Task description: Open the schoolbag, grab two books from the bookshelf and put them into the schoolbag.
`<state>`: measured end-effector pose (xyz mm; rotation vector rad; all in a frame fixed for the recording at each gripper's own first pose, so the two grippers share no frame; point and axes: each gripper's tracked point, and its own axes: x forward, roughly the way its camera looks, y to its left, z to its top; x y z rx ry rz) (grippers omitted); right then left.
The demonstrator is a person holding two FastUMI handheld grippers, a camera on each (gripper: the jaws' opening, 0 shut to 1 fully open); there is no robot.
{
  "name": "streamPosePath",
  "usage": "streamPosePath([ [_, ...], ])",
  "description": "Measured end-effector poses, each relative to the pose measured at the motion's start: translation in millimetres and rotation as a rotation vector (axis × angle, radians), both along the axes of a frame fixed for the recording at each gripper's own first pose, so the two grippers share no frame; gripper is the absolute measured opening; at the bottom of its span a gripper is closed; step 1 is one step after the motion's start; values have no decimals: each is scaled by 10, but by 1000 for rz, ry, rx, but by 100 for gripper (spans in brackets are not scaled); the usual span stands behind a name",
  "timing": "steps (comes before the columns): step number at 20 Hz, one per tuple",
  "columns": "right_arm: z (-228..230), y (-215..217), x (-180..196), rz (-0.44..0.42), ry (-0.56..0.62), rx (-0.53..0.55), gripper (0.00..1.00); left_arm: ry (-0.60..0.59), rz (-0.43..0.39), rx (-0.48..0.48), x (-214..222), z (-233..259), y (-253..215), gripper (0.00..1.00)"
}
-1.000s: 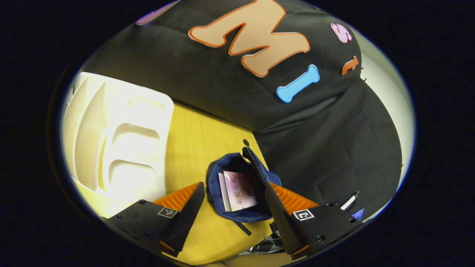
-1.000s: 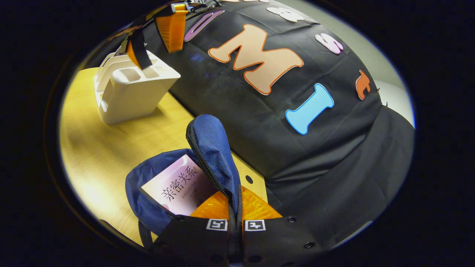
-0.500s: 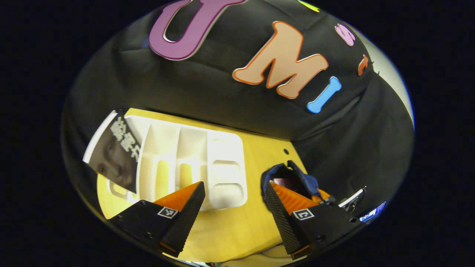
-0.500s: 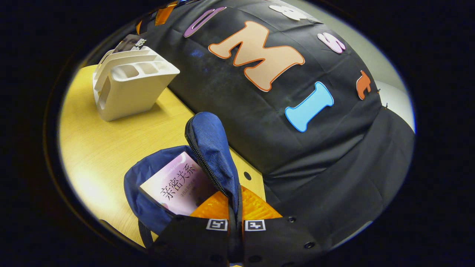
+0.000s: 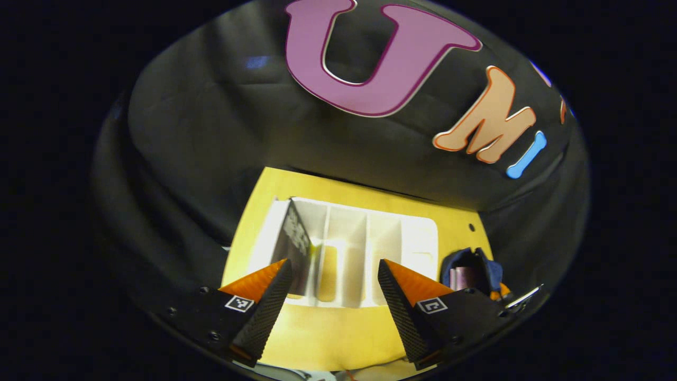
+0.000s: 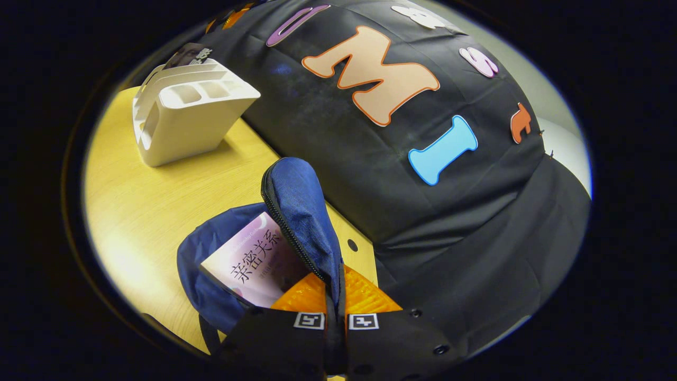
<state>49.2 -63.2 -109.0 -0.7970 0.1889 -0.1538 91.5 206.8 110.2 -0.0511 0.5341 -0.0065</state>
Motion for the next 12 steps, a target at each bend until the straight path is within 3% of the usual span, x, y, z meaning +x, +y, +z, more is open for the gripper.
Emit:
streamPosePath([
  [7,-43,51,2,-37,21,-23,0,161,64,15,235,-479,502,96],
  [10,-34,65,-6,-51,28,-30,0,239,44,1,329,-656,492,95],
  [12,-52,93,-26,-57,31,-33,3,274,28,12,373,-696,477,86],
])
